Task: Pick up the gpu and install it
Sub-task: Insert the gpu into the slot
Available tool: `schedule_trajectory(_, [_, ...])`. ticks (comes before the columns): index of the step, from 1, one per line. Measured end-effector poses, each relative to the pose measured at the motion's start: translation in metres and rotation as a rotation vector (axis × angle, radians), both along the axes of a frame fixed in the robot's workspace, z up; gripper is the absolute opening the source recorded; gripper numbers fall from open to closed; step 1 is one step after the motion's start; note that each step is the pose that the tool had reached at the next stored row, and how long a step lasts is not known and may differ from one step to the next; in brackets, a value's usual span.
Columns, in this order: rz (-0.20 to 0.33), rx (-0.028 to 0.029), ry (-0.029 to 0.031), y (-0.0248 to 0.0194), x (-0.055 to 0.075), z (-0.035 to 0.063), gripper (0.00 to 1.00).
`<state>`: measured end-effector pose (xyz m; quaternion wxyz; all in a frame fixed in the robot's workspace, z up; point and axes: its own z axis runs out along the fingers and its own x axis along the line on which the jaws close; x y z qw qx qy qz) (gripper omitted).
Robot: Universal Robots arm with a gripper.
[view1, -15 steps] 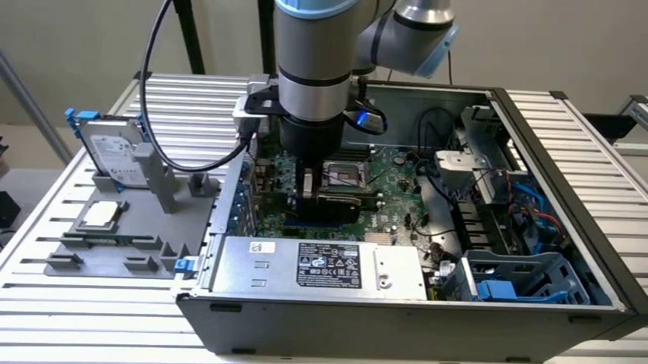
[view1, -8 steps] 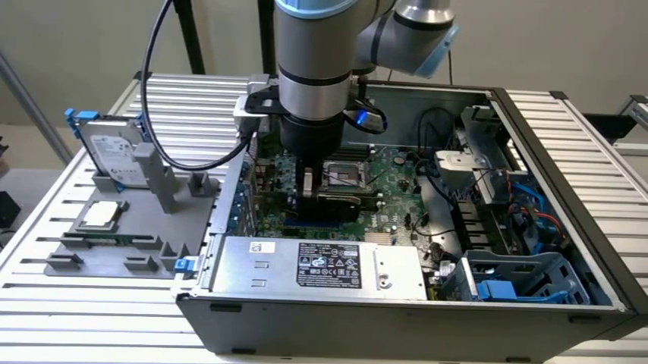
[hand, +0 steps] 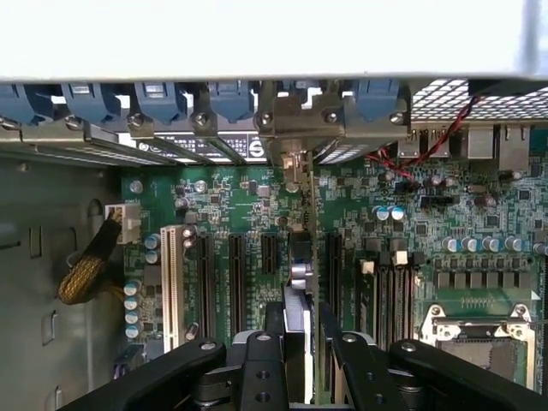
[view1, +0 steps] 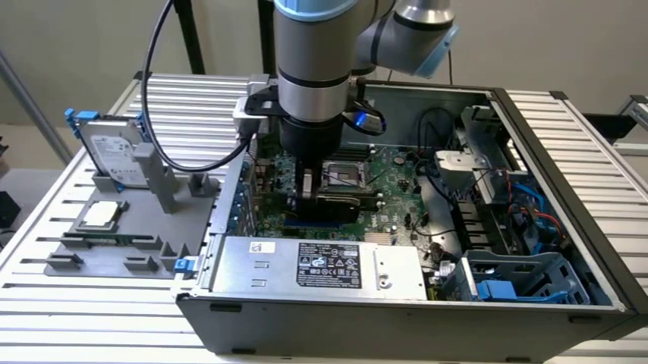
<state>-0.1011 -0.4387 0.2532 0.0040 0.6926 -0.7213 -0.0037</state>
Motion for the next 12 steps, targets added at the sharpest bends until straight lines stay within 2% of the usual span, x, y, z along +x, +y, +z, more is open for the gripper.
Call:
schedule_trajectory(7, [0.000,-0.0032,0.0003,0.0001,-0.0002,-0.0037,0.00])
schedule_trajectory(12, [0.000,-0.0028,-0.0003,0.0003,-0.0001,-0.0059,0.00])
